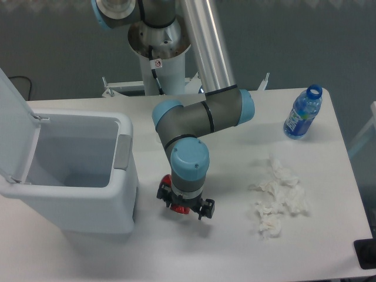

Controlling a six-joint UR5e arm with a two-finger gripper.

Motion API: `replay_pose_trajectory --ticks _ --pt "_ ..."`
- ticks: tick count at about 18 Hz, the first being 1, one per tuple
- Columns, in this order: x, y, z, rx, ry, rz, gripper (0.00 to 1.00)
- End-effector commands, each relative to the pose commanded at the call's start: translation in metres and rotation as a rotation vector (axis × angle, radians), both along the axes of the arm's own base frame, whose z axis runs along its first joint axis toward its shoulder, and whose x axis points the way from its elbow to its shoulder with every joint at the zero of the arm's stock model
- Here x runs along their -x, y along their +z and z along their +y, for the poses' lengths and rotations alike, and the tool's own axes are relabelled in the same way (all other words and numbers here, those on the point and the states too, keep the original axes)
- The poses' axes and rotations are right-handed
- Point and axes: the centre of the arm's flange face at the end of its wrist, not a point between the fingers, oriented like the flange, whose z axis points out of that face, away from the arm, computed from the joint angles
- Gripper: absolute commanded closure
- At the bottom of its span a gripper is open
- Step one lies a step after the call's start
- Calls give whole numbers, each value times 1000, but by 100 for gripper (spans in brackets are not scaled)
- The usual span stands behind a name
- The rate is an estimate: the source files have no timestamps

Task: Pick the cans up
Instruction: 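Close the gripper fingers on the crushed red can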

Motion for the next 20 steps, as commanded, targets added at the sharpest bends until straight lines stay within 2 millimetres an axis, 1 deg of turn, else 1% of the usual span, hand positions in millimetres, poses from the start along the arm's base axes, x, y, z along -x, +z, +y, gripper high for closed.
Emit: replay_pose_trajectory --ticks 4,8,12,13,20 --pt "-1 -2 -1 1 -3 -3 0" --pt "-1 -2 -1 1 -3 -3 8" --pt "0 -2 0 0 -5 -2 12" --pt "0 -2 0 0 -5 -2 15" --pt "0 -2 0 -1 -14 -2 15"
